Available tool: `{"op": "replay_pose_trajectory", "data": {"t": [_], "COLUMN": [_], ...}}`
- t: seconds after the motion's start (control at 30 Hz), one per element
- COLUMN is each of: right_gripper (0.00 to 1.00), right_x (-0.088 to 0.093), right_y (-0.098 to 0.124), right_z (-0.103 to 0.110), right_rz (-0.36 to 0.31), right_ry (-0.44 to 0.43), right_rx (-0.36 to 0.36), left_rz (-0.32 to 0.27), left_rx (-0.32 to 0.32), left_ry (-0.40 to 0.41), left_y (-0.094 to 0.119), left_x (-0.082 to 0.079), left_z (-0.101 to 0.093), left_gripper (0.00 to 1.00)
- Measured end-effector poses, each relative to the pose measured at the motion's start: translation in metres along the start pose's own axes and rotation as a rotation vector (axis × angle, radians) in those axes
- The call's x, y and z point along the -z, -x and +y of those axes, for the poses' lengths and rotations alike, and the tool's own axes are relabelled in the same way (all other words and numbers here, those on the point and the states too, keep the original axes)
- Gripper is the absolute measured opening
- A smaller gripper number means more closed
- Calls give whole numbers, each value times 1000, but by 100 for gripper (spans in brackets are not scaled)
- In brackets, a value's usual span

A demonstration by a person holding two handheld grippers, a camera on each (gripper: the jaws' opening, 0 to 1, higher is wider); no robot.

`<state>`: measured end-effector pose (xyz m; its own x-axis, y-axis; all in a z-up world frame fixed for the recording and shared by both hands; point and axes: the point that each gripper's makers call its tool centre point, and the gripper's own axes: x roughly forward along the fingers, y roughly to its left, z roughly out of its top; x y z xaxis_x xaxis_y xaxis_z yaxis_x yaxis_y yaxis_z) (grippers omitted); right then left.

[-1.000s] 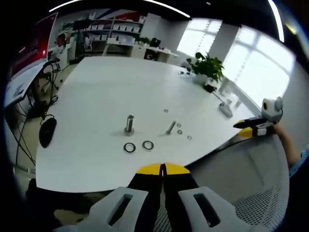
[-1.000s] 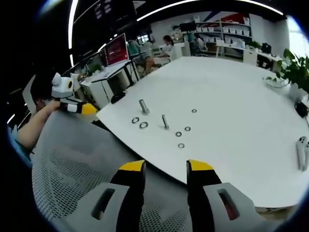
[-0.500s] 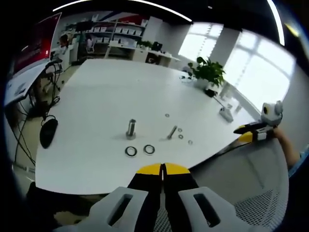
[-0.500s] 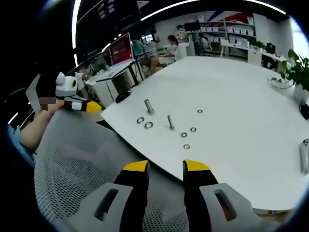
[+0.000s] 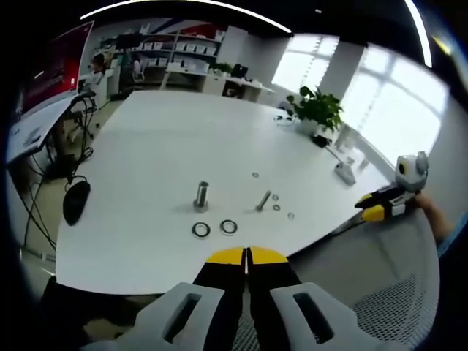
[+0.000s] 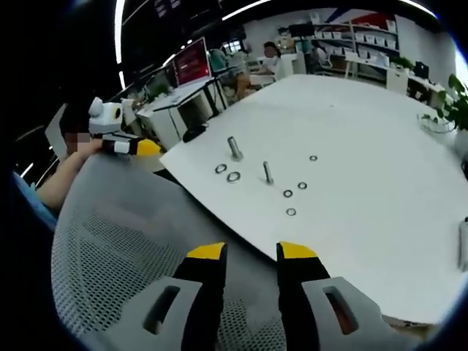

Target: Place the washer onto the threaded stud by aligning its center hole with the stud, sliding it down to the base, and recovering from edge contact or off-axis alignment until the washer reaches the visible bottom stop.

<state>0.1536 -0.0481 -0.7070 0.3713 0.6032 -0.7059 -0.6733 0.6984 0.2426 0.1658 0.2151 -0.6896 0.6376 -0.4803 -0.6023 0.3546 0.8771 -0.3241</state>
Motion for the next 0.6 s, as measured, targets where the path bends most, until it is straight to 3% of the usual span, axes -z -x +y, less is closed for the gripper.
{"op": "replay_pose_trajectory", "data": {"t": [0.13, 0.37, 0.43, 0.5, 0.6], "right_gripper": [29, 30, 31, 31, 30], "right_x": [-1, 5, 8, 8, 3], "right_y": [1, 1, 1, 1, -3], "right_z": [1, 14, 16, 20, 21], "right_rz": [-7, 50, 75, 98, 117], "right_ry": [12, 69, 73, 153, 202], "right_rx": [-1, -63, -96, -153, -213], "left_rz": [14, -5, 4, 6, -6], "left_rx": [3, 8, 3, 4, 6], "left_ry": [7, 19, 22, 20, 24], "left_y": [-1, 0, -1, -1, 0], "left_x": [2, -1, 0, 0, -2], "left_z": [-1, 0, 1, 0, 0], "left_gripper": [0, 0, 0, 0, 0]}}
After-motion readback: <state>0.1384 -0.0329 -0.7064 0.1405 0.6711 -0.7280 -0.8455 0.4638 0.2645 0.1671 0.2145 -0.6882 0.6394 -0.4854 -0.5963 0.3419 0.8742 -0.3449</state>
